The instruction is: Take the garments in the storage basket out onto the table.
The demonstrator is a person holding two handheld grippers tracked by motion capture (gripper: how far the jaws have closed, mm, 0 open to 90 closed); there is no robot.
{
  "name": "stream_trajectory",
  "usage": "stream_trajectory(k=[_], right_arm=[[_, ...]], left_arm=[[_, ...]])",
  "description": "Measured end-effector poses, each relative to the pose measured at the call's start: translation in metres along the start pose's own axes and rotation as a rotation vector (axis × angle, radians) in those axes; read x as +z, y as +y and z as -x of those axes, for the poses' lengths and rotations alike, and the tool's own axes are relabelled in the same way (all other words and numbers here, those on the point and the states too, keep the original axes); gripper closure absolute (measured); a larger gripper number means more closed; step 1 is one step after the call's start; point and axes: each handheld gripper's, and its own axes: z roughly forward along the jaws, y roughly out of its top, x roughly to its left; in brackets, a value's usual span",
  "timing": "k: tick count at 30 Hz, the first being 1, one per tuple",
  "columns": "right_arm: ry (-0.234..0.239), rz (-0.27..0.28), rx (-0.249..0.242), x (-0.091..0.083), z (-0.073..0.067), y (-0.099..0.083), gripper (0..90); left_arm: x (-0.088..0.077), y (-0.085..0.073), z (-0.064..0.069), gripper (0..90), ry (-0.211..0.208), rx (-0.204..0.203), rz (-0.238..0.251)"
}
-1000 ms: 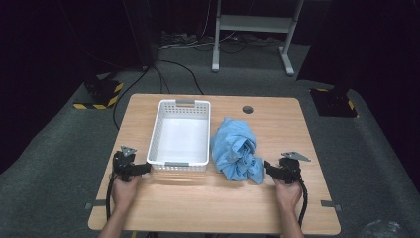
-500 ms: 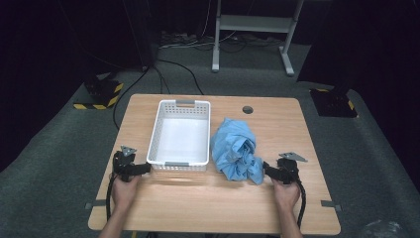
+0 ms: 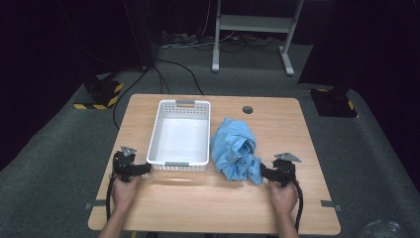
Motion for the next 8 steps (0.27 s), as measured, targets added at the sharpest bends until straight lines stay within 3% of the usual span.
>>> stream_trajectory(k=[8], right_arm=[[-0.003,-0.001,0.003,0.0,-0.0001,0.0,20.8]], left_arm=[[-0.0001,0.0,0.0002,8.4,0.001,0.0,0.0]])
